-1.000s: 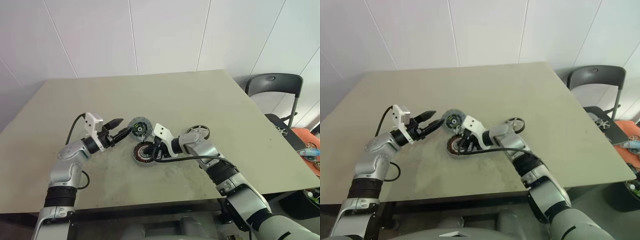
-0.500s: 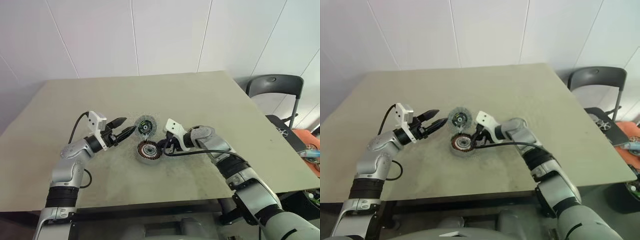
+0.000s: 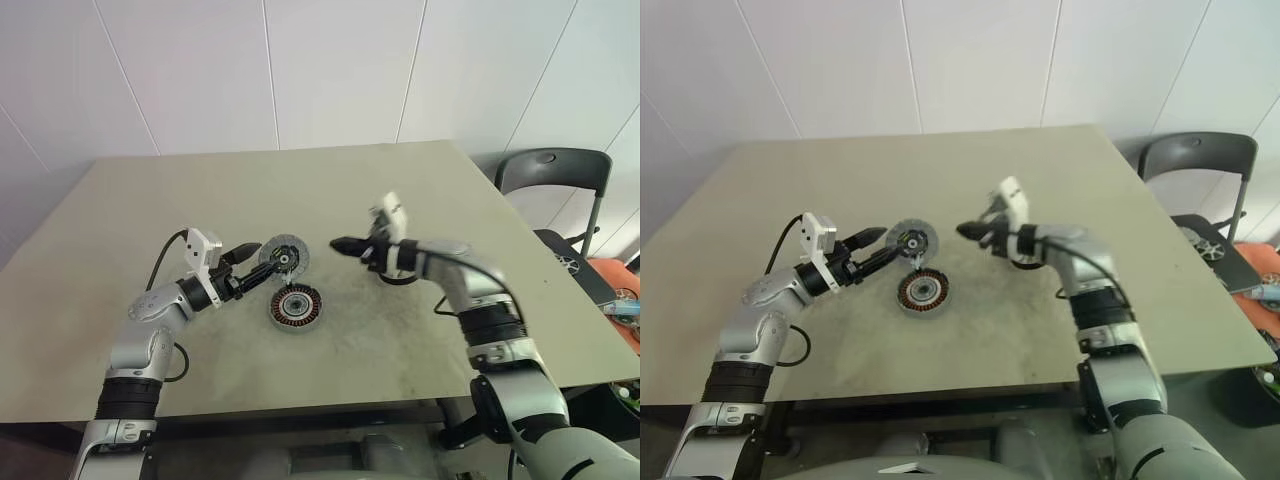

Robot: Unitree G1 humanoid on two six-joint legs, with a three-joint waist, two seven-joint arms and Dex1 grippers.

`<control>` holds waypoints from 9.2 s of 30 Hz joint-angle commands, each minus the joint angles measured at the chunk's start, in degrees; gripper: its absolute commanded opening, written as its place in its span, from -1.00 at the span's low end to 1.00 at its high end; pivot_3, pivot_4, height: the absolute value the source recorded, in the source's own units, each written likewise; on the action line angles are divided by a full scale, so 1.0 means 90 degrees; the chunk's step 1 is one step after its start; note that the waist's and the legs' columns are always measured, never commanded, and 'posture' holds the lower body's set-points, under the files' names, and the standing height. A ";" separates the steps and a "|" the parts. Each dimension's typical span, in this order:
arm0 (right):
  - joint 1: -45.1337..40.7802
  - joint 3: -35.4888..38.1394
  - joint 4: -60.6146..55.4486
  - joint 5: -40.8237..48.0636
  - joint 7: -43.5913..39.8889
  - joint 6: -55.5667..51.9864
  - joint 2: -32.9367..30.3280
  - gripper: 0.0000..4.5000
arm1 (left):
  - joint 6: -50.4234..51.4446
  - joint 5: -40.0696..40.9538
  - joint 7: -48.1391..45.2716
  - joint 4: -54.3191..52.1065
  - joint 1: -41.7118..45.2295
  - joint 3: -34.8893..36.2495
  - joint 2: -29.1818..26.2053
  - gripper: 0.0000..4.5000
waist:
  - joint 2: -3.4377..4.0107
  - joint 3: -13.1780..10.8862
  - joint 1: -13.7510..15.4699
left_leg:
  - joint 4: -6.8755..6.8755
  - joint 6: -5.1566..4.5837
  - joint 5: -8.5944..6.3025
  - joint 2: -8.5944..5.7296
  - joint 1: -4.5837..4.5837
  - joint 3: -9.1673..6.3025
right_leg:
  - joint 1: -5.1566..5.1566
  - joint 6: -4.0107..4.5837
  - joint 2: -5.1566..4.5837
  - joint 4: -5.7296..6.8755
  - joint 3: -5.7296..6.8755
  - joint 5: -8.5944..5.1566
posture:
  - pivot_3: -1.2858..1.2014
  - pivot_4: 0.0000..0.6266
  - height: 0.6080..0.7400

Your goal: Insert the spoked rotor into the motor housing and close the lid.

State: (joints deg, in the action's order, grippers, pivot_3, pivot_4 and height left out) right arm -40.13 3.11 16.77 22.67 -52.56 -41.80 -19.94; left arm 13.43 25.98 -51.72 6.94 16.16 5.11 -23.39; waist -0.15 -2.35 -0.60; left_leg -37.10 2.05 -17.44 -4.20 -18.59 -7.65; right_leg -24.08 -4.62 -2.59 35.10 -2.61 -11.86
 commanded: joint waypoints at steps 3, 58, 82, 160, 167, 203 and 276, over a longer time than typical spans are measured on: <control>0.0240 0.0941 -0.0751 0.0421 0.0361 -0.0720 -0.1085 -0.44 | -0.0159 -0.0038 -0.0245 -0.0012 0.0090 -0.0130 0.0006 0.47 | -0.0001 0.0000 0.0009 | 0.0002 -0.0003 -0.0002 0.0000 0.0000 0.0001 | 0.0002 -0.0015 0.0000 -0.0003 0.0000 -0.0009 | 0.03 -1.00 1.00; 0.0570 0.2662 -0.0164 0.3784 0.2066 -0.4105 0.1768 -0.82 | 0.0703 0.0662 -0.0289 -0.1991 -0.2179 0.0842 -0.1239 0.47 | 0.0009 -0.0034 -0.0064 | 0.0004 -0.0045 -0.0024 0.0019 0.0016 0.0068 | -0.0008 -0.0023 0.0010 -0.0002 -0.0043 -0.0015 | 0.03 -1.00 1.00; 0.0828 0.1313 0.0328 0.3077 0.2428 -0.3751 0.2118 -0.82 | 0.0723 0.0695 -0.0154 -0.2103 -0.2282 0.0815 -0.1149 0.47 | 0.0014 -0.0038 -0.0079 | 0.0003 -0.0044 -0.0025 0.0014 0.0004 0.0077 | -0.0020 -0.0021 0.0006 -0.0009 -0.0042 -0.0018 | 0.03 -1.00 1.00; -0.0293 -0.3135 0.0306 -0.1631 0.0416 0.1156 0.0613 -0.68 | -0.0478 -0.0321 -0.0578 0.0169 -0.0945 0.0136 -0.0808 0.47 | 0.0008 -0.0037 -0.0198 | 0.0005 -0.0044 -0.0025 0.0010 0.0007 0.0071 | -0.0022 -0.0025 -0.0005 -0.0008 -0.0038 -0.0016 | 0.03 -1.00 1.00; -0.0436 -0.3021 0.0387 -0.1734 -0.0081 0.1224 0.0272 -0.68 | -0.0337 -0.0411 -0.0356 -0.0127 -0.0889 -0.0069 -0.0633 0.47 | 0.0007 -0.0038 -0.0184 | 0.0006 -0.0044 -0.0025 0.0008 0.0003 0.0068 | -0.0025 -0.0024 -0.0007 -0.0008 -0.0038 -0.0016 | 0.03 -1.00 1.00; -0.0407 -0.1940 0.0576 -0.0981 0.0510 0.0542 0.1859 -0.68 | -0.0836 0.0006 -0.1037 -0.0134 -0.1905 0.0639 -0.1176 0.47 | 0.0011 -0.0040 -0.0203 | 0.0002 -0.0042 -0.0024 0.0012 0.0014 0.0060 | -0.0021 -0.0011 -0.0001 0.0008 -0.0032 -0.0024 | 0.03 -1.00 1.00; -0.1068 -0.4474 -0.0672 -0.2740 -0.2024 0.1462 -0.0247 0.98 | 0.0077 -0.0057 -0.0302 -0.1571 -0.2053 0.0418 -0.0809 0.47 | 0.0001 -0.0032 -0.0193 | 0.0006 -0.0042 -0.0026 0.0010 0.0003 0.0061 | -0.0028 -0.0025 -0.0008 -0.0004 -0.0027 -0.0017 | 0.03 -1.00 1.00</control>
State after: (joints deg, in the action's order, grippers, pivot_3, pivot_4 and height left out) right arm -48.45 -36.87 11.09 -1.04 -70.04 -30.02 -21.84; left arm 15.25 24.87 -54.66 -5.88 -2.50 8.59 -30.70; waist -0.14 -2.65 -2.34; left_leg -37.05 1.67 -17.66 -4.12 -18.56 -7.09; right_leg -24.33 -4.84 -2.66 35.07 -2.85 -12.02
